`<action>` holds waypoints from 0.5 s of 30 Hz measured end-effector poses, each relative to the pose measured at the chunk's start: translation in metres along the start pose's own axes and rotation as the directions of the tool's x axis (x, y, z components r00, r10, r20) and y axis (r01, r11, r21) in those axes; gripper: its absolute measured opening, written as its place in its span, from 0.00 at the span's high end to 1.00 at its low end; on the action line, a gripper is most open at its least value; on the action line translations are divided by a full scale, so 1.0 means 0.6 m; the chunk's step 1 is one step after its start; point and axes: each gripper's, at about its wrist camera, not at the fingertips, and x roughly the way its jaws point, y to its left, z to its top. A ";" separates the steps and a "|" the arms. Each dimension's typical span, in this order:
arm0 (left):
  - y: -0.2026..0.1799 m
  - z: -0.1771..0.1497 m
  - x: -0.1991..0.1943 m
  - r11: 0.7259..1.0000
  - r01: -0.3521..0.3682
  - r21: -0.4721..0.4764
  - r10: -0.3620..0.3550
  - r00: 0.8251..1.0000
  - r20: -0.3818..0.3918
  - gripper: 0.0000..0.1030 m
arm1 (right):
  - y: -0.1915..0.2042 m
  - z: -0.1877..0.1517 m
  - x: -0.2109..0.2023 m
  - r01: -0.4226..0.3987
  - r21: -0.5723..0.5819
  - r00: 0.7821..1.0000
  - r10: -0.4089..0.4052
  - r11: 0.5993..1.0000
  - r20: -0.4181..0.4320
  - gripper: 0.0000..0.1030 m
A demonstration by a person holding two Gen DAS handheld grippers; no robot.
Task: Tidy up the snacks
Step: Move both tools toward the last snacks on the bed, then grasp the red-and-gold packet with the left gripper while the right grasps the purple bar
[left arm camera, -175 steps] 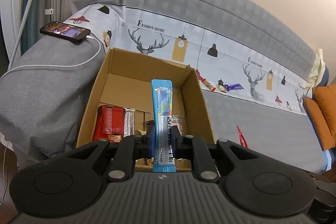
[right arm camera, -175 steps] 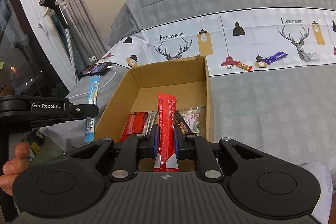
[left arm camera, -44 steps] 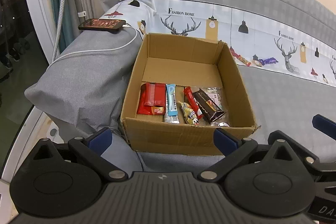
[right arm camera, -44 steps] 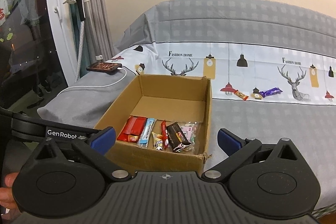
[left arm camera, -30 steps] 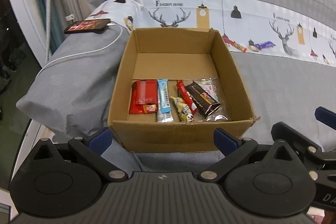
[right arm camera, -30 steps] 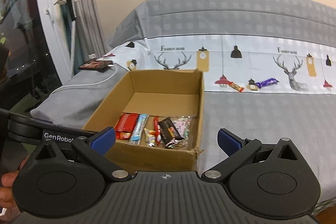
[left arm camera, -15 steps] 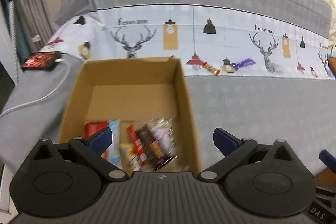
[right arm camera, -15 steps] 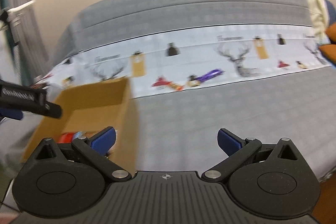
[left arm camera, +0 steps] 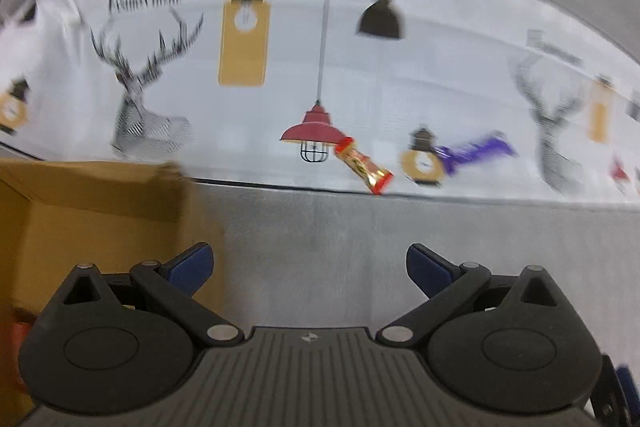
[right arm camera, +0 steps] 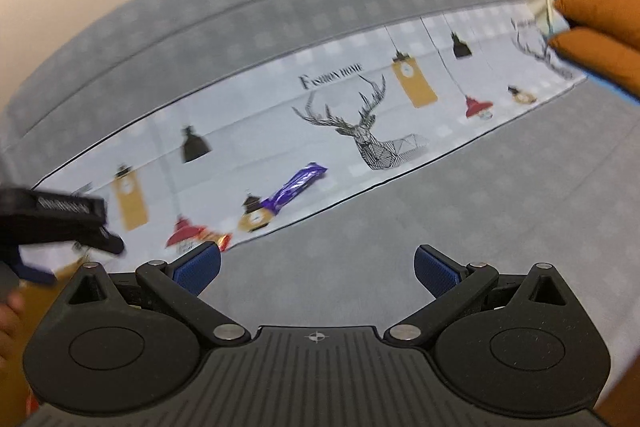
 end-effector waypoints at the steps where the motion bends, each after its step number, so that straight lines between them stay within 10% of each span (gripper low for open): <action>1: -0.005 0.016 0.035 0.999 0.001 -0.033 -0.001 1.000 -0.015 0.00 | -0.004 0.008 0.037 -0.004 0.021 1.000 0.005 1.000 -0.011 0.00; 15: -0.059 0.097 0.286 0.993 -0.052 -0.103 0.044 0.996 -0.083 0.00 | 0.059 0.089 0.509 0.026 0.040 0.985 -0.019 0.999 -0.174 0.00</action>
